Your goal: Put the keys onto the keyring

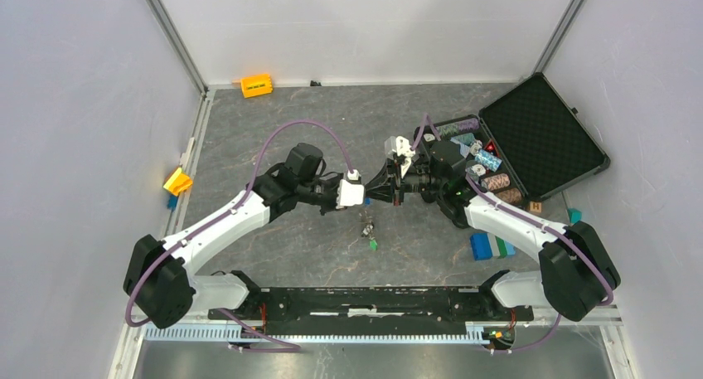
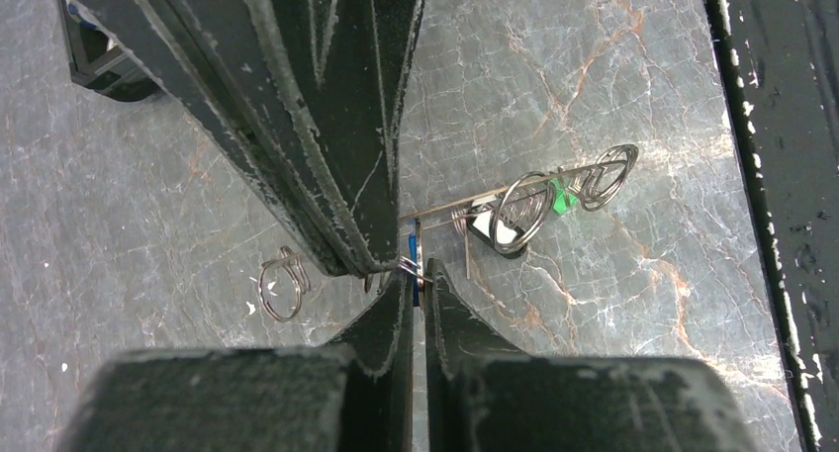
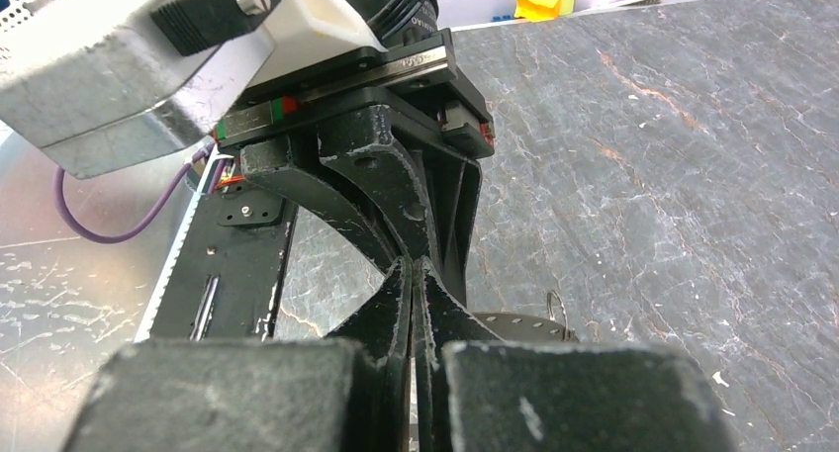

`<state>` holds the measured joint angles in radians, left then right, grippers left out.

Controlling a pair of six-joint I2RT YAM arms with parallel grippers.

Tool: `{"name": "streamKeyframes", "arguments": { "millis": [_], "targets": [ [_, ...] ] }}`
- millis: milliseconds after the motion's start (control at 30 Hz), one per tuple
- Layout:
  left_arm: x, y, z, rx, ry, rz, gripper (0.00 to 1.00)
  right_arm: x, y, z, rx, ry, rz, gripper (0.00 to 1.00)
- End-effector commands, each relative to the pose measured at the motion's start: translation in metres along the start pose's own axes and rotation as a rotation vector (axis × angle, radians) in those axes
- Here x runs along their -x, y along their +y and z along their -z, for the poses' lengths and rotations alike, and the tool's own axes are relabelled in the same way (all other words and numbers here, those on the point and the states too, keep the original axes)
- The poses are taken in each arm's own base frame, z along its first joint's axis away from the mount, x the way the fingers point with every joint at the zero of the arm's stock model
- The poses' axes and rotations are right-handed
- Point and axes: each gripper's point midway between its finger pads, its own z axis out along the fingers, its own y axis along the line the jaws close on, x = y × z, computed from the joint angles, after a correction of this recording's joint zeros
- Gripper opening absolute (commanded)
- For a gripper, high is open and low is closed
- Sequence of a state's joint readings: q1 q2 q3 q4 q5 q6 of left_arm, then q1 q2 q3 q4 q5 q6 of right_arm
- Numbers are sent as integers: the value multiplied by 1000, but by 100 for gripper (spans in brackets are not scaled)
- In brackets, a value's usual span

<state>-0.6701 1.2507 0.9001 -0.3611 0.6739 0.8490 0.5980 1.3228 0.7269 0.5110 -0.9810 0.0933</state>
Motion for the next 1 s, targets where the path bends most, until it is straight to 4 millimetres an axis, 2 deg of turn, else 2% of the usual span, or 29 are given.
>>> {"name": "streamKeyframes", "arguments": {
  "millis": [0, 167, 400, 533, 733, 967],
  "targets": [
    [12, 12, 3, 45, -18, -5, 8, 20, -2, 1, -14, -47, 78, 0],
    [14, 14, 9, 70, -11, -16, 14, 17, -4, 2, -22, -32, 89, 0],
    [12, 13, 16, 90, 16, -18, 46, 15, -8, 2, -37, -15, 99, 0],
    [11, 13, 22, 100, 36, -34, 58, 15, -9, 2, -38, -11, 101, 0],
    [19, 21, 36, 152, 44, -87, 57, 17, -7, 2, -31, -13, 102, 0],
    [33, 22, 38, 83, 34, -188, 51, 15, -7, 2, -30, -12, 95, 0]
  ]
}}
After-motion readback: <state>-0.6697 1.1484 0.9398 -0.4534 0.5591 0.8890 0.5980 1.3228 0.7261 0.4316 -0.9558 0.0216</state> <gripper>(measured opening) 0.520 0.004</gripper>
